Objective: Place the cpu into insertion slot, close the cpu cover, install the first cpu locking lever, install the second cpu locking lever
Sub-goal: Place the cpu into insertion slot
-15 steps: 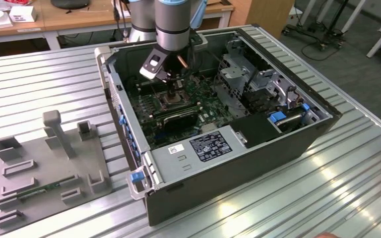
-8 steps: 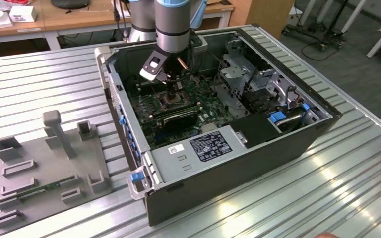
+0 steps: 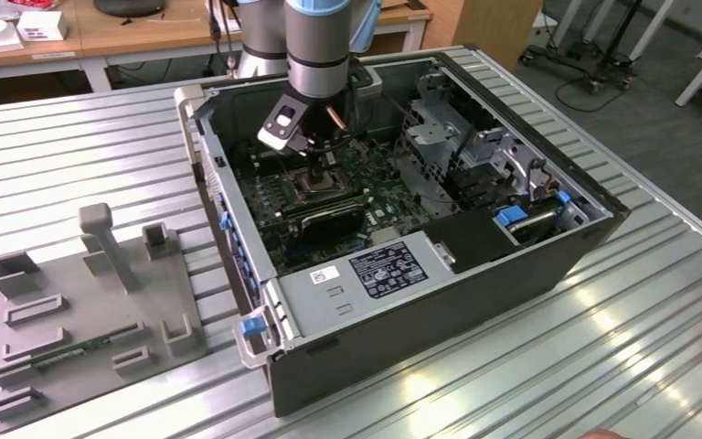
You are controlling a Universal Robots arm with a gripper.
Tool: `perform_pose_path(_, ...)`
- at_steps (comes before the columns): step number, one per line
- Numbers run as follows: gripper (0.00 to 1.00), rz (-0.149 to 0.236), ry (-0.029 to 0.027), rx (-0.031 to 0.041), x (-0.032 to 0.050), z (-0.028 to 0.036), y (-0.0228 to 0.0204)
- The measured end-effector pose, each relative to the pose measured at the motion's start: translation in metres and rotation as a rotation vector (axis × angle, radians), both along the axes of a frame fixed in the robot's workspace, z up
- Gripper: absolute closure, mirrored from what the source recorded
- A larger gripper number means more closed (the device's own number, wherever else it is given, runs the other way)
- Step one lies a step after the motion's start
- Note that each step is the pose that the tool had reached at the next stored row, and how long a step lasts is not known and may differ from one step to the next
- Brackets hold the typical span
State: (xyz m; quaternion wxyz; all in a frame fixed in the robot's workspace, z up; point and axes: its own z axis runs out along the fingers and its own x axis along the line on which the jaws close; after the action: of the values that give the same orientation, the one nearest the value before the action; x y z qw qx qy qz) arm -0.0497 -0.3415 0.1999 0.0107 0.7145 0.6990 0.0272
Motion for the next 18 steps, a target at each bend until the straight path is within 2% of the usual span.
perform_pose_path(6,0.9,0.0,-0.0001,0.0002,0.0,-0.0018,0.0)
perform_pose_path(11,0.9,0.0,-0.0013,0.0016,0.0002,-0.0006,0.0002)
perform_pose_path(12,0.9,0.0,-0.0018,0.003,0.0003,0.0011,0.0005)
perform_pose_path(14,0.9,0.0,-0.0002,0.0002,0.0,0.0076,0.0)
perform_pose_path(18,0.9,0.0,-0.0003,0.0004,0.0,0.0203,0.0001)
